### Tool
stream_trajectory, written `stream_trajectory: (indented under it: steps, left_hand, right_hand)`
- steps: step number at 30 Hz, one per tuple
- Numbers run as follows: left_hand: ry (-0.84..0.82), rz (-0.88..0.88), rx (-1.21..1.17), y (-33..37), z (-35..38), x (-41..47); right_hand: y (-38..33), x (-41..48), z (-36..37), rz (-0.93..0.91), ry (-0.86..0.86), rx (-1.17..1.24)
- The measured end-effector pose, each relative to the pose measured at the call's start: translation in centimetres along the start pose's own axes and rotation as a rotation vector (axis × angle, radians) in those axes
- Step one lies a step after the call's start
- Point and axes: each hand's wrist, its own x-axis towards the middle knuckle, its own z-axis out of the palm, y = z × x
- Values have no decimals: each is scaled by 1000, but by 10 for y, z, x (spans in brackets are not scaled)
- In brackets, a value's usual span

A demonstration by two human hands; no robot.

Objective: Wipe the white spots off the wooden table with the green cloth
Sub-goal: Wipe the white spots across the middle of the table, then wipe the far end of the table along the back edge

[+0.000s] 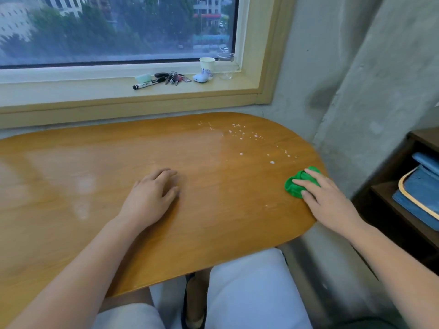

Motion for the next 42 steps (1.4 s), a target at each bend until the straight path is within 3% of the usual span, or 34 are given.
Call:
stream_trajectory:
  steps: [3, 7, 15, 21, 26, 34, 38, 42]
  left_hand:
    - [-9, -18, -4, -1, 3, 0]
    - [-19, -52, -15, -9, 2, -2]
    - [-19, -55, 9, -16, 2, -1]
    - [2, -25, 0, -22, 10, 0]
    - [11, -17, 27, -26, 16, 0]
    - [57, -28, 25, -29, 24, 0]
    - [54, -29, 20, -30, 24, 0]
    - [42, -44, 20, -30, 23, 0]
  right_hand:
    - [-4, 1, 6, 85, 60, -2]
    - [-68, -24, 19, 84, 26, -74]
    - [-233, -95, 47, -390, -107, -31]
    - [-241, -89, 50, -629, -196, 73]
    - [-175, -40, 26, -432, -257, 6]
    - [-11, 63, -6, 35, -24, 43]
    - [-4, 88, 1, 152, 51, 89]
    - [-57, 92, 15, 166, 28, 26]
